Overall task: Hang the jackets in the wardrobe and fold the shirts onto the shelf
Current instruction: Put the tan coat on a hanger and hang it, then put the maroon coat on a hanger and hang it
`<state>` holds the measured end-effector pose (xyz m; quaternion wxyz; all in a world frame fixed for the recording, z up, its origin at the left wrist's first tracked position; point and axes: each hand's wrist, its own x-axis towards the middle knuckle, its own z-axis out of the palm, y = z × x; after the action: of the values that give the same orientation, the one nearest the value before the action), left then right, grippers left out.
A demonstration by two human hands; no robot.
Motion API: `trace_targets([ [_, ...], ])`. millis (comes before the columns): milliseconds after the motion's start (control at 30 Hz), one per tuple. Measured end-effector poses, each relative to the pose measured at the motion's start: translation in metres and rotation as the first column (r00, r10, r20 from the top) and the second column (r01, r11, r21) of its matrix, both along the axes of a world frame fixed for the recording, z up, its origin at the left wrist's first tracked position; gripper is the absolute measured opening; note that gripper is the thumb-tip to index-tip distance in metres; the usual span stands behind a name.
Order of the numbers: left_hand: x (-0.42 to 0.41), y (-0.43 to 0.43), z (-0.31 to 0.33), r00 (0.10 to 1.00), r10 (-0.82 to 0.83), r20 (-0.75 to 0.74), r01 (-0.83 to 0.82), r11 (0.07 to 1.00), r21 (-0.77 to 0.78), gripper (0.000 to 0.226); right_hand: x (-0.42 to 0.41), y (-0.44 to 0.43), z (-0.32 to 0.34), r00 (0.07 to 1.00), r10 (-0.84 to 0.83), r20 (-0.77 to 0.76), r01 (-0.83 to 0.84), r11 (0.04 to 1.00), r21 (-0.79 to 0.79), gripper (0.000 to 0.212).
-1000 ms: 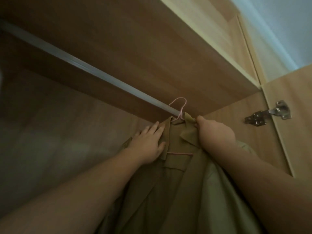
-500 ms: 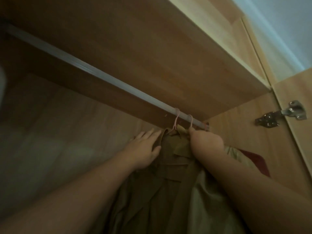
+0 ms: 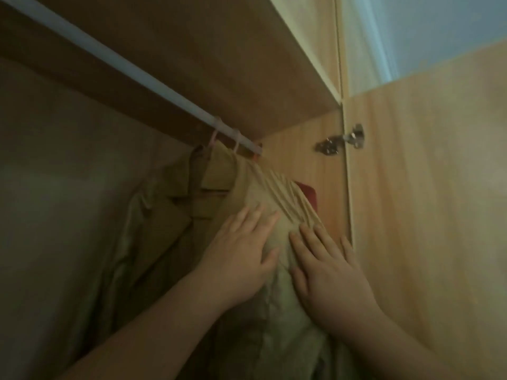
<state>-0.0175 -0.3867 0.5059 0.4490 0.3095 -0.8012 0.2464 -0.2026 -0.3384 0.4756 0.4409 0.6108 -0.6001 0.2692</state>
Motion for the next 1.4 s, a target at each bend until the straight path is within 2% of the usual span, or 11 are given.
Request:
trace_targets([
  [100,-0.045,0.026,-0.047,0.996,-0.054,0.069,0.051,0.998,0.048,0.064,-0.039,0.044,-0.057,0.993,-0.089,0.073,0.084,0.994,0.072,0.062],
  [267,-0.119,0.085,-0.136,0.991,-0.011,0.132,-0.005,0.993,0.117,0.068,-0.11,0.135,-0.147,0.961,-0.22,0.169,0.178,0.956,0.233,0.064],
  [367,-0.169,0.135,-0.199,0.978,-0.151,0.147,0.107,0.957,0.268,0.071,-0.148,0.2,-0.198,0.937,-0.292,0.194,0.225,0.926,0.304,0.065],
  [467,-0.226,0.197,-0.266,0.942,-0.263,0.209,0.156,0.893,0.422,0.07,-0.192,0.286,-0.251,0.891,-0.356,0.281,0.254,0.905,0.342,0.064],
  [600,-0.301,0.291,-0.338,0.874,-0.423,0.24,0.194,0.754,0.627,0.069,-0.253,0.429,-0.329,0.733,-0.537,0.417,0.347,0.823,0.45,0.065],
  [733,-0.378,0.393,-0.401,0.757,-0.566,0.325,0.238,0.704,0.669,0.07,-0.297,0.56,-0.401,0.549,-0.733,0.401,0.447,0.663,0.601,0.065],
  [933,-0.465,0.525,-0.488,0.547,-0.747,0.378,0.297,0.596,0.746,0.07,-0.328,0.712,-0.477,0.28,-0.877,0.39,0.451,0.479,0.753,0.063],
  [1033,-0.502,0.56,-0.518,0.468,-0.773,0.428,0.249,0.58,0.776,0.07,-0.347,0.758,-0.493,0.171,-0.907,0.385,0.461,0.419,0.782,0.063],
  [1133,-0.543,0.579,-0.539,0.4,-0.785,0.473,0.229,0.585,0.778,0.07,-0.373,0.781,-0.504,0.104,-0.904,0.414,0.468,0.412,0.782,0.063],
  [1267,-0.606,0.592,-0.553,0.388,-0.817,0.426,0.22,0.531,0.818,0.07,-0.424,0.791,-0.516,0.079,-0.906,0.416,0.469,0.402,0.786,0.063],
  [1400,-0.68,0.592,-0.572,0.396,-0.831,0.39,0.22,0.499,0.838,0.069,-0.502,0.785,-0.531,0.1,-0.905,0.413,0.448,0.411,0.794,0.064],
])
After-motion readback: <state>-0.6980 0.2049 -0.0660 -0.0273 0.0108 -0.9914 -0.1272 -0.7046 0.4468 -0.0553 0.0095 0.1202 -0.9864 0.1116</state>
